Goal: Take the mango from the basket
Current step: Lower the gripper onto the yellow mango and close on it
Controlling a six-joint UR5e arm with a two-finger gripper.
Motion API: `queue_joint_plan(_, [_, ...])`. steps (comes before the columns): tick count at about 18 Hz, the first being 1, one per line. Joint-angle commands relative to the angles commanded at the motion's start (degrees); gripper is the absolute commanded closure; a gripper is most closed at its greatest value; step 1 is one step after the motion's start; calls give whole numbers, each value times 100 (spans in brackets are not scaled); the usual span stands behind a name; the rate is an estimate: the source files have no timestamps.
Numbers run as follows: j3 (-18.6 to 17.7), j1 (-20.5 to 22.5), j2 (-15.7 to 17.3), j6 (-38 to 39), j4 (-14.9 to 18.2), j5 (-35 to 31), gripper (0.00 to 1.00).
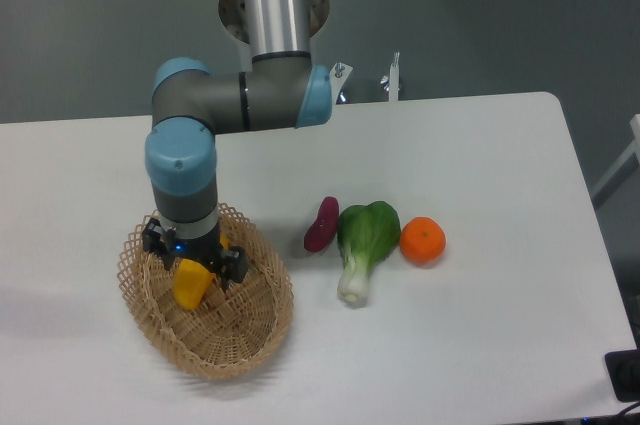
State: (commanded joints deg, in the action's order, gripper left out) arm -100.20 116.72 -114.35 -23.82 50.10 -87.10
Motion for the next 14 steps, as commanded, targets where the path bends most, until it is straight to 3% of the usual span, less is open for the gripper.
queue_joint_plan(14, [-61, -70, -202, 124, -88, -18, 0])
